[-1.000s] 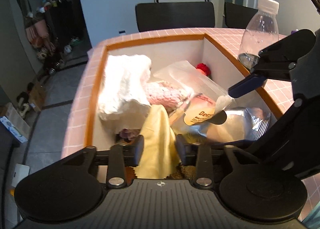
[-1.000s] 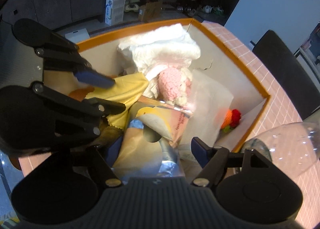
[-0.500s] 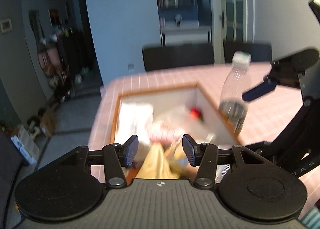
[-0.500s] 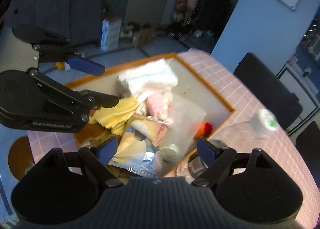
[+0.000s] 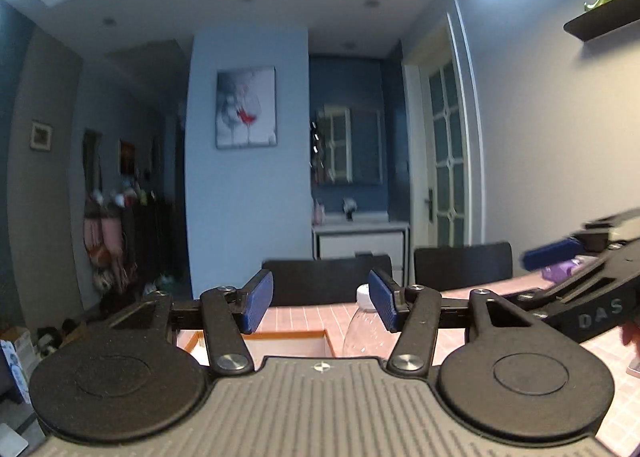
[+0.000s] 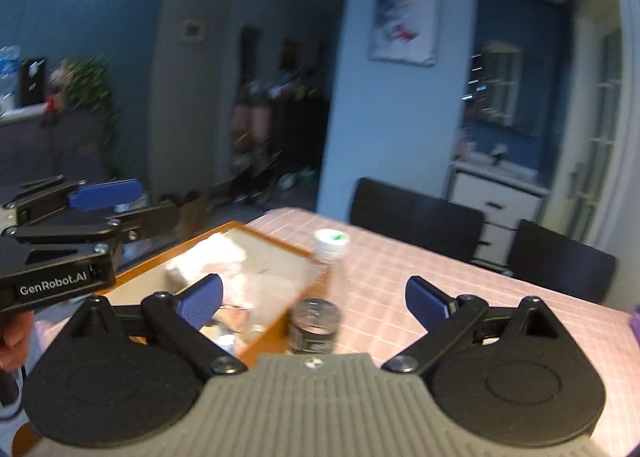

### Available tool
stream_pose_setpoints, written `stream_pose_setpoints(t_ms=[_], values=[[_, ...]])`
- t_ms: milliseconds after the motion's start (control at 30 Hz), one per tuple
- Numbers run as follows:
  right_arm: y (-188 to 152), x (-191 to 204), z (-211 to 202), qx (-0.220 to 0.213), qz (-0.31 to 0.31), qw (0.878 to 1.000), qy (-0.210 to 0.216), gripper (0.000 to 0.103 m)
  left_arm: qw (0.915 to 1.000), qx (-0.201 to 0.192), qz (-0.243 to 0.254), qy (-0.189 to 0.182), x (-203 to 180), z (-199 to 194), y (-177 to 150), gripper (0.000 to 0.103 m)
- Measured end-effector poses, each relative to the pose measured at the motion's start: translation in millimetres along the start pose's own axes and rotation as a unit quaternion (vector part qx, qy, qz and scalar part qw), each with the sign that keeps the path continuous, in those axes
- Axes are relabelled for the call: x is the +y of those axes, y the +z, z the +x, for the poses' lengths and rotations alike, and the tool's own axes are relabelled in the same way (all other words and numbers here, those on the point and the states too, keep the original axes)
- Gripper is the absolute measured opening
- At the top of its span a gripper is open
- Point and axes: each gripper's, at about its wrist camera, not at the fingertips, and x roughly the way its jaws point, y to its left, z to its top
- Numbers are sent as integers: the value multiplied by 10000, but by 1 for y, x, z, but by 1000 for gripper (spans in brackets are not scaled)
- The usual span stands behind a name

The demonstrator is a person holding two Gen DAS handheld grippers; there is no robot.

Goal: Organize soft objects

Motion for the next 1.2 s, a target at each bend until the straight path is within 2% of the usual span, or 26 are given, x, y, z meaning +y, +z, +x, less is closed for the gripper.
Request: stream_pose_setpoints(t_ms=[100, 200, 367, 500, 533, 633, 733, 800, 967, 1200], values=[[-20, -1, -17, -293, 71, 9991, -293, 100, 9997, -61, 79, 245, -15, -2, -10, 64], [-40, -1, -29, -474, 304, 9969, -554, 100, 9991, 114, 108, 391, -24, -6, -20, 65], [-72, -6, -38, -461, 1043, 9915, -622, 100, 9981, 259, 116, 540, -38, -14, -37, 66], [-89, 0, -38, -266, 1096, 9898, -874, 100, 9977, 553, -86, 394, -36, -23, -49, 71], [-93, 1, -38, -216, 1088, 9891, -969, 100, 9968, 670, -195, 383, -35, -23, -51, 76], [-104, 3, -36, -71, 1078, 9880, -1103, 100, 9903, 1245, -514, 334, -31, -20, -54, 86], [-115, 0, -33, 176, 1238, 9855, -1145, 100, 9831, 1598, -684, 569, -32, -22, -59, 88], [-123, -1, -30, 278, 1356, 9830, -1210, 100, 9813, 1698, -639, 644, -33, -22, -61, 88], [-136, 1, -23, 582, 1425, 9836, -939, 100, 9785, 1852, -568, 714, -34, -22, -67, 89], [-141, 4, -23, 626, 1258, 9853, -969, 100, 9750, 1952, -533, 917, -46, -23, -80, 89]])
